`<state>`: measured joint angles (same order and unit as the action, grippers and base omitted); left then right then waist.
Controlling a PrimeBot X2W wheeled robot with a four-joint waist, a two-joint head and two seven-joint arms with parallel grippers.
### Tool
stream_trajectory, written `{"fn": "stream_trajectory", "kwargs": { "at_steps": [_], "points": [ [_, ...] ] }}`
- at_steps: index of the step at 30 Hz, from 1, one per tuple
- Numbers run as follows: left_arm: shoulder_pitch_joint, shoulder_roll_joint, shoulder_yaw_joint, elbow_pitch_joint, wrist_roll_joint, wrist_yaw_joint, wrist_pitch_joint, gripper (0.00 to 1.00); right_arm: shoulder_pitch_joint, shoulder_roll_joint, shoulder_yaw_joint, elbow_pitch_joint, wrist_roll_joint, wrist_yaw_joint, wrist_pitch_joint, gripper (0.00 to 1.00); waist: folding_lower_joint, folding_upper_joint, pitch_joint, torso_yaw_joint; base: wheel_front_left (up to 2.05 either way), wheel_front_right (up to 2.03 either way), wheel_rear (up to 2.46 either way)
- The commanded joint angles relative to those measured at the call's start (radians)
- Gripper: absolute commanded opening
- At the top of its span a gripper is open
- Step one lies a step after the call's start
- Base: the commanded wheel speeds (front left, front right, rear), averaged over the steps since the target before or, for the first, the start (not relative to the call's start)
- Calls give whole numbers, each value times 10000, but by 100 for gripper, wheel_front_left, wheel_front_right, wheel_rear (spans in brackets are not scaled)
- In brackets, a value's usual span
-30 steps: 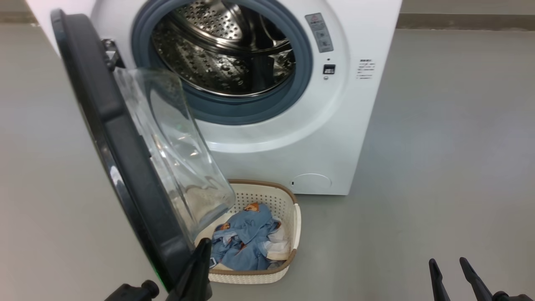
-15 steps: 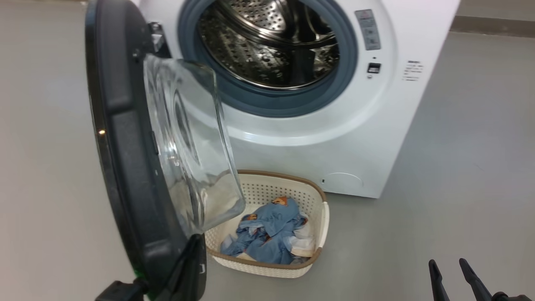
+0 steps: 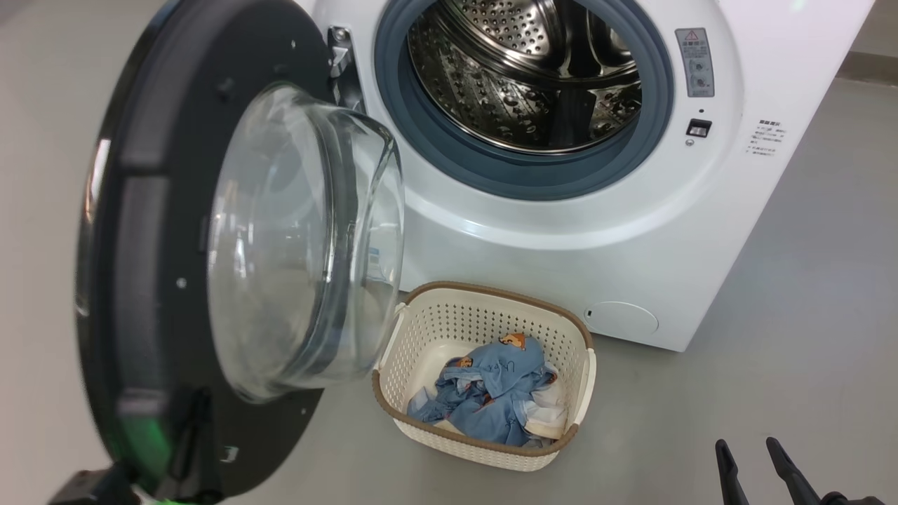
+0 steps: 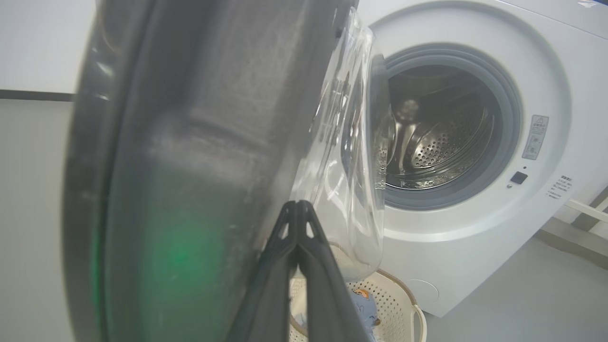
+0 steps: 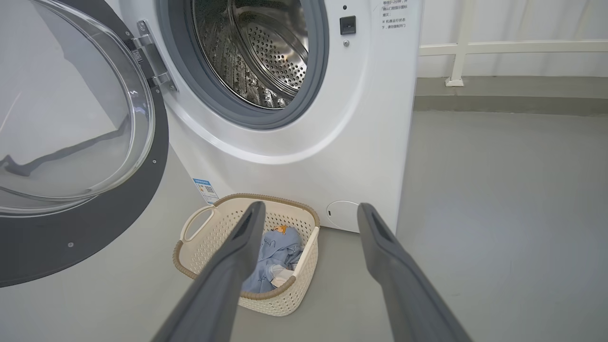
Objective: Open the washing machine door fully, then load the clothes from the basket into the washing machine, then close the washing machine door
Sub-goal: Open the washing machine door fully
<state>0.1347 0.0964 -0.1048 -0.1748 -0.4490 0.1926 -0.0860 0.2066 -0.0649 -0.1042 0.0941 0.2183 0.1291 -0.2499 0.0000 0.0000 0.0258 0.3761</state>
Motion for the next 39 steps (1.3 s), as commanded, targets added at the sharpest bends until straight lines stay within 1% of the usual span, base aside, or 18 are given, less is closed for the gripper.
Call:
{"fn": "stream_trajectory", "kwargs": {
  "at_steps": [1, 5, 11, 14, 15, 21, 24, 28, 31, 39],
  "points": [
    [-559, 238, 710, 264, -143, 148, -214, 0, -137, -124, 319, -175, -116, 16, -118, 100, 0, 0, -55, 19, 0, 0, 0],
    [-1033, 445, 1256, 1482, -387, 67, -644, 0, -130, -203, 419, -136, -68, 16, -118, 100, 0, 0, -94, -128, 0, 0, 0],
    [-1867, 917, 2270, 3243, -607, 202, -1283, 0, -47, -242, 461, -66, -4, 16, -118, 100, 0, 0, -169, -593, 0, 0, 0],
    [-2334, 1217, 2746, 4104, -676, 191, -1511, 0, 1, -246, 488, -48, 16, 16, -118, 100, 0, 0, -179, -825, 0, 0, 0],
    [-2334, 1217, 2746, 4104, -676, 191, -1511, 0, 1, -246, 488, -48, 16, 16, -118, 100, 0, 0, -179, -825, 0, 0, 0],
    [-3254, 1721, 3487, 5817, -660, 57, -1722, 0, 63, -271, 482, -12, 43, 16, -118, 100, 0, 0, -190, -1203, 0, 0, 0],
    [-3598, 1891, 3830, 6466, -570, -91, -1748, 0, 58, -276, 528, 14, 38, 16, -118, 100, 0, 0, -213, -1362, 0, 0, 0],
    [-3825, 1945, 4326, 6679, -253, -241, -1754, 0, 36, -263, 491, -14, 48, 16, -118, 100, 0, 0, -198, -1524, 0, 0, 0],
    [-3876, 1814, 4706, 6572, -101, -391, -1755, 0, 72, -247, 462, -23, 54, 16, -118, 100, 0, 0, -178, -1578, 0, 0, 0],
    [-3459, 1101, 5494, 5765, 93, -846, -1756, 0, 29, -182, 435, -24, 59, 16, -118, 100, 0, 0, -127, -1622, 0, 0, 0]
  ]
}}
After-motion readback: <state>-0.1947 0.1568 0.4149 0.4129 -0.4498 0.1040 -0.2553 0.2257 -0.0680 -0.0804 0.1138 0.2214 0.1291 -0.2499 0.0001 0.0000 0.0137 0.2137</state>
